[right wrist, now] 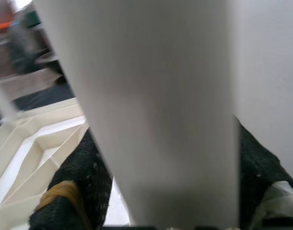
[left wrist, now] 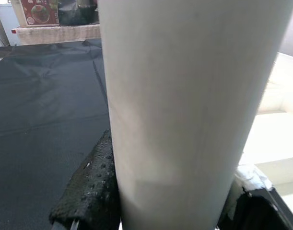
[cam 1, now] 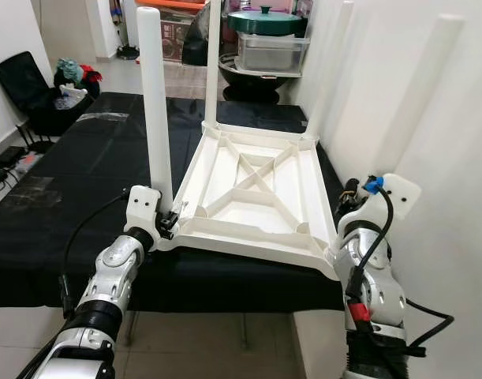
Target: Building children table
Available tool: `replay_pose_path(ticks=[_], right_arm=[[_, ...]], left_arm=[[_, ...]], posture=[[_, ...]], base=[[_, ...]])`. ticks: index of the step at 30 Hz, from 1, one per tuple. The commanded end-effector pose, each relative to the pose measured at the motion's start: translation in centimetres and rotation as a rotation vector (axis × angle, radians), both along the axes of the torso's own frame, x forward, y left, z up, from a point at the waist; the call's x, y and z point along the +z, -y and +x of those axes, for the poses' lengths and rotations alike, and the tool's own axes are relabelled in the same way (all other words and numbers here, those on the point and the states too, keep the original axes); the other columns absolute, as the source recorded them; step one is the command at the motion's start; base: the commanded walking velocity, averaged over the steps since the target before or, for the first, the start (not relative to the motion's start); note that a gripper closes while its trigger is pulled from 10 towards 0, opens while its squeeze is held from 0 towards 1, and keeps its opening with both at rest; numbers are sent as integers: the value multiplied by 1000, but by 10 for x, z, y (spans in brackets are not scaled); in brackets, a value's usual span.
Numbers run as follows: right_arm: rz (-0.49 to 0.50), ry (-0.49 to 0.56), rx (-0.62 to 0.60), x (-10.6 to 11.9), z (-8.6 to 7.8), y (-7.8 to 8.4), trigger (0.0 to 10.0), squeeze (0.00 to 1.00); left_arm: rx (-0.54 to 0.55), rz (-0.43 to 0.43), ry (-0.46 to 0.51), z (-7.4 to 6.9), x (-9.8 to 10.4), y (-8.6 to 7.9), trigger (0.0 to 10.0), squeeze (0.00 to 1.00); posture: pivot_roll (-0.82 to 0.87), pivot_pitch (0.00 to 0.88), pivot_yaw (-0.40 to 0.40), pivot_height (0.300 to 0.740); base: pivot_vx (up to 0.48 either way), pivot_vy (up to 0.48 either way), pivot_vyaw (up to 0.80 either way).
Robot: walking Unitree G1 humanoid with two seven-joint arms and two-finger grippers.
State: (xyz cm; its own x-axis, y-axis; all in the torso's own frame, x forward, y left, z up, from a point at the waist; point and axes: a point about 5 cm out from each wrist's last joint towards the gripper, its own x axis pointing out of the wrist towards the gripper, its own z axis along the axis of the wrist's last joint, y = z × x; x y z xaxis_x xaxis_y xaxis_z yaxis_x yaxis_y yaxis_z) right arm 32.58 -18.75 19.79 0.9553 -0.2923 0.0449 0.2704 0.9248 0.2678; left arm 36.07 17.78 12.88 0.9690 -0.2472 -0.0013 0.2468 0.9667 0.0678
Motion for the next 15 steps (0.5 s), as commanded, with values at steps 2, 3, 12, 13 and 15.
replay_pose_path(ticks=[2, 3, 12, 13, 15], right_arm=[[-14, 62, 227, 13, 8, -4, 10000, 0], [-14, 62, 227, 13, 8, -4, 10000, 0], [-216, 22, 666, 13, 4, 54, 10000, 0], [-215, 18, 662, 13, 5, 58, 10000, 0], [-213, 20, 651, 12, 6, 63, 2745, 0]], left_arm=[[-20, 0, -31, -3, -8, 7, 10000, 0], [-20, 0, -31, -3, -8, 7, 10000, 0], [-10, -6, -41, -5, -12, 7, 10000, 0], [-10, -6, -41, -5, -12, 7, 10000, 0], [-9, -7, -41, -5, -12, 8, 10000, 0]], posture=[[14, 0, -91, 740], [14, 0, -91, 740], [10, 0, -99, 740], [10, 0, -99, 740], [14, 0, -103, 740]], base=[[0, 0, 0], [0, 0, 0], [0, 0, 0], [0, 0, 0], [0, 0, 0]])
